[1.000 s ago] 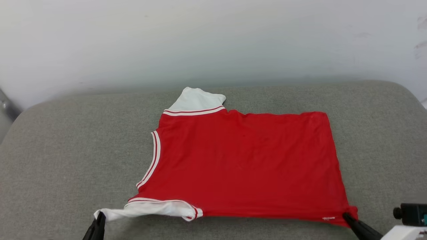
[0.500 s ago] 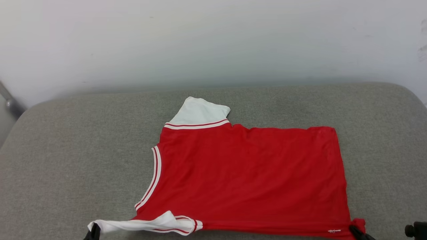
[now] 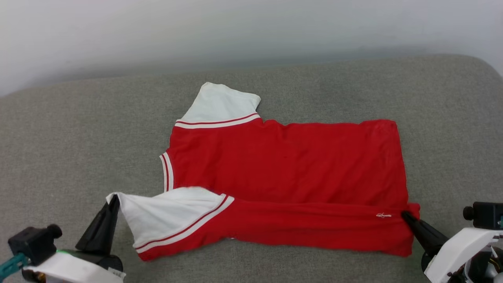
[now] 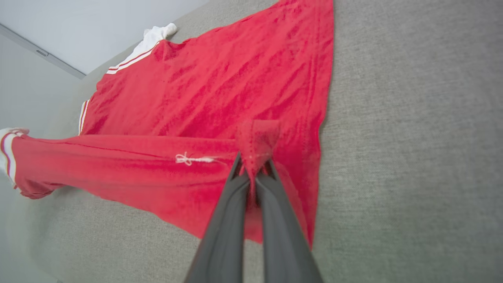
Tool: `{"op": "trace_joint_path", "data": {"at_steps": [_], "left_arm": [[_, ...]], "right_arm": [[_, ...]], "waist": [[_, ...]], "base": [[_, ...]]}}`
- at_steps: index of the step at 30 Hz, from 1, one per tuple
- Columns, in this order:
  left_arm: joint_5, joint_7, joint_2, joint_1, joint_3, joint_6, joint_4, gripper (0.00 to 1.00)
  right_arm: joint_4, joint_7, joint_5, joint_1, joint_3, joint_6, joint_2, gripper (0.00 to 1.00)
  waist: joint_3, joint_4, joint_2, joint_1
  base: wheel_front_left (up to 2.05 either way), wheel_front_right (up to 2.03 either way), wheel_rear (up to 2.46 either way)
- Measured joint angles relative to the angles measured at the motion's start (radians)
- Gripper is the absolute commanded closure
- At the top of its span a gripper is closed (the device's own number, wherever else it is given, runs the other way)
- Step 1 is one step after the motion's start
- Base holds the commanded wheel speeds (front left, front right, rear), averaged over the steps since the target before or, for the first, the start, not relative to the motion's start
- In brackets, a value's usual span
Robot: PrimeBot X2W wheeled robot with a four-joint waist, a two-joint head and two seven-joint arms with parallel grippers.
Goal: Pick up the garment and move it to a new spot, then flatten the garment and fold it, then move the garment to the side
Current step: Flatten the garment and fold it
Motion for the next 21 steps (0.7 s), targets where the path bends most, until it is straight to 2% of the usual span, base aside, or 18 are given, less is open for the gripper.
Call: {"op": "trace_joint_path", "data": {"at_steps": [15, 21], "left_arm": [[-0.03, 0.0, 0.124, -0.327, -0.182, 0.0, 0.172, 1.0], [-0.059, 0.0, 0.141, -0.421, -0.257, 0.0, 0.238, 1.0]], "right_arm": [[0.075, 0.009, -0.045, -0.143, 0.017, 0.0, 0.031, 1.0], [0.092, -0.005, -0.079, -0.177, 0.041, 0.0, 0.048, 1.0]], "waist": [[0.128, -0.024, 0.0, 0.0], [0.189, -0.035, 0.0, 0.0]], "base": [[0.0, 0.0, 0.0], [0.0, 0.0, 0.0]]}}
